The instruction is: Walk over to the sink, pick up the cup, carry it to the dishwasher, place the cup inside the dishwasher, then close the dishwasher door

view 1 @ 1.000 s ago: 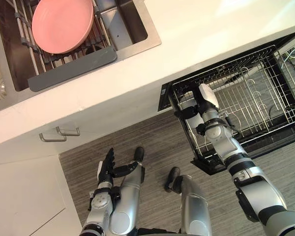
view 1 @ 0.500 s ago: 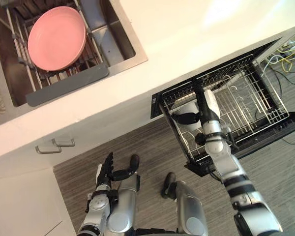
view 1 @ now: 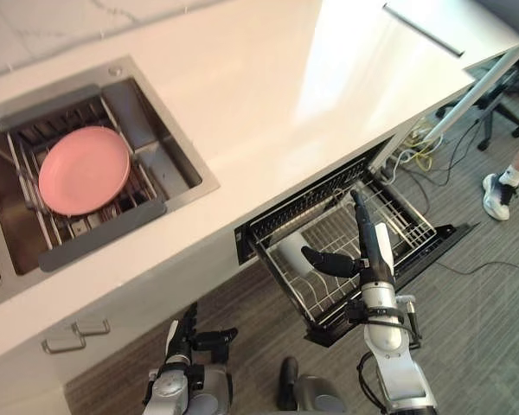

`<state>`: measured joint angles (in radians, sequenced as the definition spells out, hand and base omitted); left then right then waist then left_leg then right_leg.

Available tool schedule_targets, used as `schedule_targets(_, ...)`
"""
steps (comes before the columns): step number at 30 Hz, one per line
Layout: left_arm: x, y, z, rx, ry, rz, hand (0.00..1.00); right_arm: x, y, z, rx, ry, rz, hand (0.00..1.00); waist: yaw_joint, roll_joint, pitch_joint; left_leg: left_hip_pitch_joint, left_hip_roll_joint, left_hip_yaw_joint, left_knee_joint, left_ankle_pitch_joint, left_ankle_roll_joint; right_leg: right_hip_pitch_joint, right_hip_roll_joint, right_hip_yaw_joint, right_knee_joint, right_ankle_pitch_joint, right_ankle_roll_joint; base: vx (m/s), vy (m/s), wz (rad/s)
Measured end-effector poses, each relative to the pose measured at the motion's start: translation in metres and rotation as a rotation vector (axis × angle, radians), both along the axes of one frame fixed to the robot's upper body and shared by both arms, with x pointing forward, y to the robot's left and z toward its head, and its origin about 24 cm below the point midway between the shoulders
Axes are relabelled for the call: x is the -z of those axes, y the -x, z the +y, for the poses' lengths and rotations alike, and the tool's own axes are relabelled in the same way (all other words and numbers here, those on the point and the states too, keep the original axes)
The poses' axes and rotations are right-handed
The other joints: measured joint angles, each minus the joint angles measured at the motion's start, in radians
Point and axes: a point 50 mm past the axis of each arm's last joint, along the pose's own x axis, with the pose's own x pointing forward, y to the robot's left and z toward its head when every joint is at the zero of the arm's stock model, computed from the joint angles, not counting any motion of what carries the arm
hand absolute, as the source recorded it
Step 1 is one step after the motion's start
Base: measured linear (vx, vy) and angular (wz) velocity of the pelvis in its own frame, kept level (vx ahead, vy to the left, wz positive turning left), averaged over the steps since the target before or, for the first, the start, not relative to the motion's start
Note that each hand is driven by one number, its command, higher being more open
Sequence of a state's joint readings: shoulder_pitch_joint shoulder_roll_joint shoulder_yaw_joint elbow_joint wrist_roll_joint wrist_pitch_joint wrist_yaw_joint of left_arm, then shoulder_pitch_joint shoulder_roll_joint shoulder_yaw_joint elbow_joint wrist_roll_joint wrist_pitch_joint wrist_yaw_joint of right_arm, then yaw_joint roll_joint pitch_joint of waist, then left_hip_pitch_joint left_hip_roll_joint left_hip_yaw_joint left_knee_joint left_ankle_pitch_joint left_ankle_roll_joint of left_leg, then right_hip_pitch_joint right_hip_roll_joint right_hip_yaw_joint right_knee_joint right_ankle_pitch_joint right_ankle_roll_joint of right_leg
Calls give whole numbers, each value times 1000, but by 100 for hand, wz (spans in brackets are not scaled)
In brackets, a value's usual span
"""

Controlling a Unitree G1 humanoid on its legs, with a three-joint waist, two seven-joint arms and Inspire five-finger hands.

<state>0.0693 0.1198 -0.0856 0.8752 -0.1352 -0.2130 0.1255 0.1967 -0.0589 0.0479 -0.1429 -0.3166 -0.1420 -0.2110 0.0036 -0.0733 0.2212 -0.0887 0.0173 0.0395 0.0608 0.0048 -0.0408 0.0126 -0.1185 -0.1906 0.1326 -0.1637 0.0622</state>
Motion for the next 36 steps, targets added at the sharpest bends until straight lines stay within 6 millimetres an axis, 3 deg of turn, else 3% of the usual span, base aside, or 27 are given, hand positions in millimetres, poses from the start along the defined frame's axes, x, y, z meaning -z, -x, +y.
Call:
schedule_targets(3,5,6,-3,-2,8,30,100,-4,4,2,-5,-47,-28,100,-4,19,-26,31,2,2,-28,12,-2,23,5,7,-17,10,0,-9,-3,-3)
schedule_targets(11,10,16,-1,6,-8,74,100,-11,4,21,-88,-95,-63,100,-5,32,-49,84,4,-18,-64,25,4,60,13,14,-35,33,-3,-80,9,-2)
schedule_targets(18,11,18,1,11,-15,79,100,-25,1,21,-115,-70,-136,100,6,42,-43,7,-9,-78,-5,25,13,68,5,-85,-32,37,-2,-82,10,42)
schedule_targets(21,11,20,1,10,-15,84,100,-34,-4,19,-111,-46,-181,100,10,61,-43,-26,58,150,21,6,24,80,-7,-166,-38,38,0,-49,0,67)
schedule_targets(24,12,20,0,17,-15,84,100,-45,-13,14,-91,-31,-238,100,7,66,-46,-32,95,317,30,12,33,93,-30,-231,-45,35,15,56,64,71)
schedule_targets(28,10,17,-4,52,-22,72,100,-57,-21,11,-88,-10,-292,100,18,65,-46,-22,34,306,-2,20,49,111,-86,-280,-39,24,58,88,121,41)
schedule_targets(31,7,15,-2,88,-45,57,100,-57,-23,9,-80,2,-289,100,22,41,-33,10,-36,305,15,-31,72,108,-191,-299,105,-51,92,163,179,25)
schedule_targets(33,8,17,-2,93,-44,61,100,-51,-30,9,-86,25,-259,100,21,40,-34,41,-55,302,18,-56,88,55,-245,-264,288,-57,57,175,178,11)
schedule_targets(35,7,17,0,109,-55,57,100,-50,-36,11,-92,34,-240,100,17,32,-37,74,-59,267,46,-89,109,-35,-269,-150,514,5,-57,221,150,27)
schedule_targets(36,7,17,-1,112,-56,57,100,-49,-37,12,-97,39,-239,100,13,25,-40,82,-59,255,47,-99,116,-56,-261,-111,554,6,-60,264,95,51)
